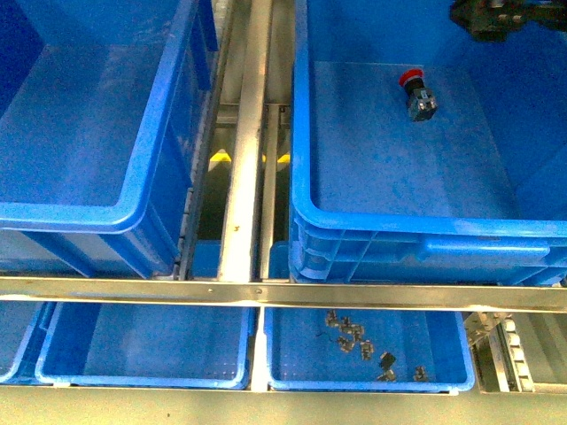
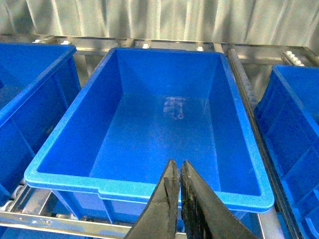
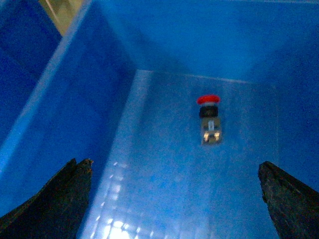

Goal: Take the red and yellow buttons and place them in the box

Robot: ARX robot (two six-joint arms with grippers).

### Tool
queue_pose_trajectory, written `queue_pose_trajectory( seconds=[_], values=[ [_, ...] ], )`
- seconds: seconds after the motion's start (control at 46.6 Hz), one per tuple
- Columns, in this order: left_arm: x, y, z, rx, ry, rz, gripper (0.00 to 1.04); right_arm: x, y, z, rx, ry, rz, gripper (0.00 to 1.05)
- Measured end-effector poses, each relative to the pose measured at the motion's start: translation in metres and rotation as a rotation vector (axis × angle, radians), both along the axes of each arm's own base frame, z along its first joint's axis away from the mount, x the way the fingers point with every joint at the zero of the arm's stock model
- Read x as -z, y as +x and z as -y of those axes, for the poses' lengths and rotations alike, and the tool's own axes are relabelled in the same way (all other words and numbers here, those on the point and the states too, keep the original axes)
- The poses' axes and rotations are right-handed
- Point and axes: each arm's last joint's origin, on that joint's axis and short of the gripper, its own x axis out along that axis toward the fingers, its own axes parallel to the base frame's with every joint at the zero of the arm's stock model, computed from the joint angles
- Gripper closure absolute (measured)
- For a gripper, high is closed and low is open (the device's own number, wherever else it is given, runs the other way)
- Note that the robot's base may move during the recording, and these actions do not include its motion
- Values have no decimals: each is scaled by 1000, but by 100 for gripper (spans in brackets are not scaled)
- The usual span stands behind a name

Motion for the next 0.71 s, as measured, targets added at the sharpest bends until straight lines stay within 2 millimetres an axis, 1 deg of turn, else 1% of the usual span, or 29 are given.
queue_pose_trajectory(
  seconds=[0.043, 0.064, 0.15, 0.172, 0.215, 0.236, 0.301, 0.344, 0.387, 0.43, 0.494, 0.537, 0.58, 0.601, 0.687, 0.709],
  values=[
    [0, 0, 0, 0, 0, 0, 102, -2, -27, 4, 20, 35, -2, 6],
    [0, 0, 0, 0, 0, 0, 102, -2, -34, 5, 29, 46, -4, 6],
    [0, 0, 0, 0, 0, 0, 102, 1, -89, 12, 127, 134, -50, 6],
    [0, 0, 0, 0, 0, 0, 102, 2, -96, 13, 138, 145, -57, 6],
    [0, 0, 0, 0, 0, 0, 102, 6, -117, 15, 173, 180, -68, 6],
    [0, 0, 0, 0, 0, 0, 102, 6, -124, 16, 183, 200, -67, 6],
    [0, 0, 0, 0, 0, 0, 102, 4, -133, 17, 197, 233, -52, 6],
    [0, 0, 0, 0, 0, 0, 102, 5, -133, 17, 232, 201, 27, 11],
    [0, 0, 0, 0, 0, 0, 102, 6, -136, 19, 255, 145, 148, 17],
    [0, 0, 0, 0, 0, 0, 102, 12, -145, 21, 252, 73, 261, 28],
    [0, 0, 0, 0, 0, 0, 102, 11, -158, 24, 243, 25, 340, 42],
    [0, 0, 0, -1, 0, 0, 102, 9, -165, 26, 240, 6, 365, 50],
    [0, 0, 0, 0, 0, 0, 102, 9, -169, 28, 240, -5, 375, 57],
    [0, 0, 0, 0, 0, 0, 102, 9, -170, 28, 241, -7, 375, 59],
    [0, 0, 0, 0, 0, 0, 102, 13, -179, 32, 237, -18, 365, 73],
    [0, 0, 0, 0, 0, 0, 102, 14, -181, 35, 217, -19, 360, 78]
  ],
)
